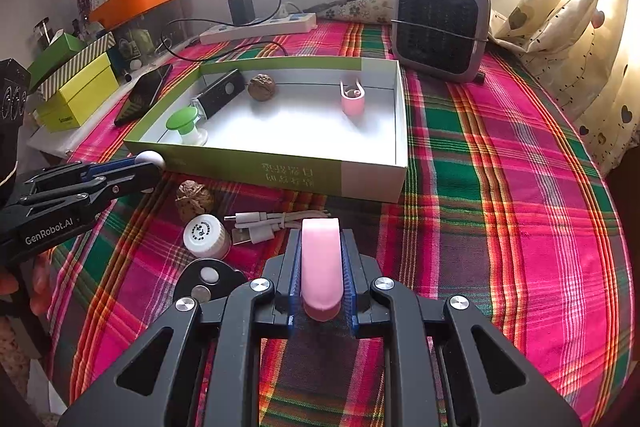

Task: Organize objects
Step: 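Close the right tool on the pink clip while the left tool grasps the white mushroom knob, then lift and carry the pink clip and white knob over the box with both tools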

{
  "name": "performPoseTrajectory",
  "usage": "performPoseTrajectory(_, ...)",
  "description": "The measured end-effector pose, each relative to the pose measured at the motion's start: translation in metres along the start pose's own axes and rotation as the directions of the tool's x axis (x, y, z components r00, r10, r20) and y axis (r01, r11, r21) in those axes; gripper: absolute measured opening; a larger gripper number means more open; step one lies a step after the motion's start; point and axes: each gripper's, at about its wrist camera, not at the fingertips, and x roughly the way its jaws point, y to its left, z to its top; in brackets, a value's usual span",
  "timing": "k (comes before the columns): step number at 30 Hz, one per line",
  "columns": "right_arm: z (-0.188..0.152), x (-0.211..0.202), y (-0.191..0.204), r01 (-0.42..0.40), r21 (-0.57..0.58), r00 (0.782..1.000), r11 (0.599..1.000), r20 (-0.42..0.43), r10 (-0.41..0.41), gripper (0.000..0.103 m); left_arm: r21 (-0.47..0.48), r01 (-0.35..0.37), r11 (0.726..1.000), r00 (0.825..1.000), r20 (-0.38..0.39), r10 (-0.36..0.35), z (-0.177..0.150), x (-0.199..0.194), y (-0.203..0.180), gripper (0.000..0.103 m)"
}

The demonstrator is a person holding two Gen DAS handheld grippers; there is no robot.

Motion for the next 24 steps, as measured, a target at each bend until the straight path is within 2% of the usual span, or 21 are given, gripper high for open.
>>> performPoseTrajectory(24, 0.048, -0.002, 0.013, -0.082, -0.038, 0.994, 0.996, 0.066, 0.085, 0.018, 0.006, 0.029, 1.0, 0.999, 0.034, -0.03, 0.025, -0.002, -0.008, 0.021)
